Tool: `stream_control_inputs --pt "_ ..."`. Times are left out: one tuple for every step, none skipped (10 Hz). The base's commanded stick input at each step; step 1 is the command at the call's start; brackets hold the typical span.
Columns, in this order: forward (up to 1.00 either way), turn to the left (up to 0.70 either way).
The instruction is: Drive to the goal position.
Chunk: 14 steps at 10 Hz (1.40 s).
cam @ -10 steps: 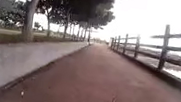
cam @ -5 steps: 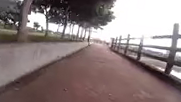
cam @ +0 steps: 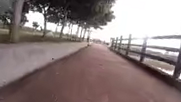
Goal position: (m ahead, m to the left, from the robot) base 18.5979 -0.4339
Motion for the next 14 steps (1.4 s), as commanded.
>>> stream_control_inputs --pt "0.70 0.00" --pt "0.70 0.00" --pt "0.70 0.00" --pt "0.70 0.00" --pt "0.70 0.00" --pt "0.70 0.00" --pt "0.70 0.00" --pt "0.70 0.00" --pt "0.70 0.00" --pt "0.70 0.00" --pt "0.70 0.00" --pt "0.70 0.00" --pt "0.70 0.00" --pt "0.70 0.00"
